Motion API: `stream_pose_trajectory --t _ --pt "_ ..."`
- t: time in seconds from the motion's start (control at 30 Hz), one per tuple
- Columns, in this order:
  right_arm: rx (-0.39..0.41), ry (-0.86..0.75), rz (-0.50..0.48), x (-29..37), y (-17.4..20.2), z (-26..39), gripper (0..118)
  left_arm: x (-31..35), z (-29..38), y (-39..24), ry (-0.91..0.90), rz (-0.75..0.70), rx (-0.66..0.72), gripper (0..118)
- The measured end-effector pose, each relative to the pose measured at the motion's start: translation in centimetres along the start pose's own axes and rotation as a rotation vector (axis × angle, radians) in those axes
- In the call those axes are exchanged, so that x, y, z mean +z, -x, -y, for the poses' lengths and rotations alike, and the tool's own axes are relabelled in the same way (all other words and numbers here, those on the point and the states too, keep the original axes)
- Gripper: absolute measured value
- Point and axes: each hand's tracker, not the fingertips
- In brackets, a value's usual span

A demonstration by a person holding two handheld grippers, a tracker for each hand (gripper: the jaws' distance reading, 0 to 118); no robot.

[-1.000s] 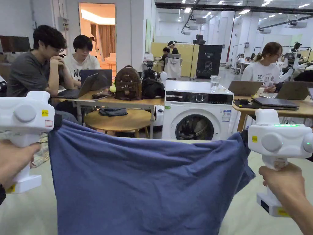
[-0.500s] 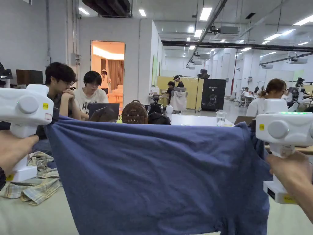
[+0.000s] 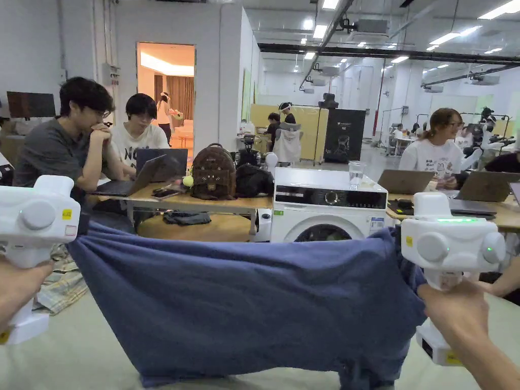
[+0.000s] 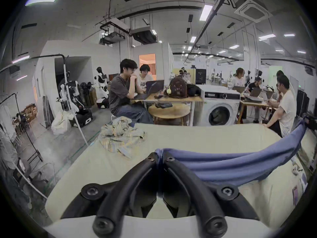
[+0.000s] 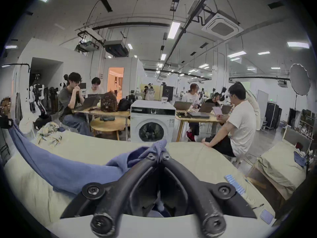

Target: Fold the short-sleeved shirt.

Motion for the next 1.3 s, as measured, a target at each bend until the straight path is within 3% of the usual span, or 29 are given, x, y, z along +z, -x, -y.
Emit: stream_pose_trajectory --t 0.6,0.83,1.03,1.07,1.13,1.17,1.3 --pt "0.097 0.245 0.001 12.1 -2.4 19.3 0 7.1 22.7 0.9 0.236 0.096 0.037 0" --pt "0.087 0.445 0.002 13.5 -2.0 26.5 0 7.1 29.5 0.3 0.397 0.138 0.031 0" --pt "0.087 0.484 -0.005 13.6 -2.2 28.8 0 6.2 32.1 -0.1 0.476 0.139 0.023 0" --pt "0.077 0.478 0.003 13.7 -2.2 28.6 5 6.0 32.0 -0.2 0.485 0.118 0.026 0" --pt "0.064 0.448 0.006 14.2 -2.0 27.6 39 6.3 31.4 -0.1 0.481 0.108 0.031 23" --pt "0.059 0.419 0.011 14.4 -1.8 27.0 45 6.6 30.9 -0.1 0.459 0.116 0.038 28" --pt "0.052 0.335 -0.004 14.9 -0.1 24.7 45 8.4 28.6 -1.4 0.322 0.146 0.069 34"
